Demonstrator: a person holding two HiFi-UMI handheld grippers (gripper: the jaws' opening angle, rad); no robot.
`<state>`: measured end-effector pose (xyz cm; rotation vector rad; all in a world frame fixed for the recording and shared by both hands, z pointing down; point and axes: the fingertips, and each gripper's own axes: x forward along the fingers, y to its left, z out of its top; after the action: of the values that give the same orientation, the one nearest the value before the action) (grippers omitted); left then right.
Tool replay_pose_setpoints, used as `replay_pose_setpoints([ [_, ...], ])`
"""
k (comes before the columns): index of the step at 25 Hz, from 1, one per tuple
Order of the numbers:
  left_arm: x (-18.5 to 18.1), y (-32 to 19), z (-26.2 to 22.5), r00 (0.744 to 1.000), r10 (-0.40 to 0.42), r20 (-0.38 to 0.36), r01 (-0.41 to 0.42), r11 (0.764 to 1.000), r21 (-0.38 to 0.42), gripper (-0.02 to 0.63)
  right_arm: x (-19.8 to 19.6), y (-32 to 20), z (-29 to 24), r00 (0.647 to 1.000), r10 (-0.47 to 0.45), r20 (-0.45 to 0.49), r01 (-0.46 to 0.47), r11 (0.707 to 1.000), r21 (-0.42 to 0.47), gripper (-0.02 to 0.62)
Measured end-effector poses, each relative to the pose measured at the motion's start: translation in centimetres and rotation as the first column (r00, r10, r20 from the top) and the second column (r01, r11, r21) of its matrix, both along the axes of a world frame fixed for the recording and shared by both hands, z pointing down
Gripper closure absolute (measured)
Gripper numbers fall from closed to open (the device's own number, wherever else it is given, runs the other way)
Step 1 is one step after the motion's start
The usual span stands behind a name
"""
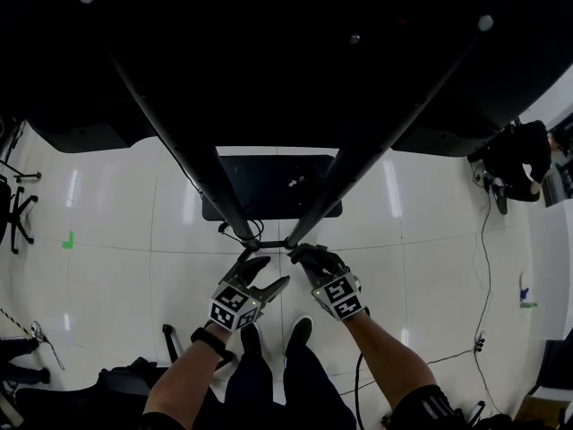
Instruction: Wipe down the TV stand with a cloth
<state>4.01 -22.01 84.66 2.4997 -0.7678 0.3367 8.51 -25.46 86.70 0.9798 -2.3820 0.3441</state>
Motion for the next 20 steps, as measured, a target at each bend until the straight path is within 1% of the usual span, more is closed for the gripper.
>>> replay_pose_setpoints([
  [2,-1.3,1.1,-2.6,1.000,0.003,-0.012,-0.003,0.999,0.034,0.304,-0.5,0.9,-3.4,0.999,0.018,0.029,-0.019,0.999,0.047,0.556],
  [6,-3.4,3.1,-10.1,0.998,0.008,-0.062,0.000,0.991,0.130,0.304,-1.2,2.6,-12.4,0.986,0.079,0.149,-0.097,0.988,0.117,0.556],
  [8,-4.4,4.0,-14.0,0.996,0.011,-0.088,0.006,0.982,0.191,0.305,-1.2,3.7,-17.1,0.973,0.110,0.204,-0.143,0.977,0.160,0.556],
  [11,-5.7,5.9,-19.1,0.992,0.029,-0.122,0.003,0.967,0.254,0.305,-1.2,6.0,-22.9,0.951,0.146,0.272,-0.207,0.956,0.210,0.556],
  [15,-7.0,8.9,-24.4,0.989,0.080,-0.128,-0.031,0.937,0.348,0.305,-0.7,9.3,-28.5,0.928,0.185,0.324,-0.275,0.926,0.259,0.557],
  [17,-7.7,10.3,-26.4,0.987,0.084,-0.139,-0.028,0.932,0.362,0.305,-0.4,10.8,-30.2,0.919,0.197,0.342,-0.295,0.918,0.265,0.557],
  [20,-8.7,12.4,-28.4,0.982,0.062,-0.176,0.002,0.939,0.344,0.305,-0.8,13.5,-31.2,0.908,0.199,0.368,-0.299,0.924,0.240,0.557],
])
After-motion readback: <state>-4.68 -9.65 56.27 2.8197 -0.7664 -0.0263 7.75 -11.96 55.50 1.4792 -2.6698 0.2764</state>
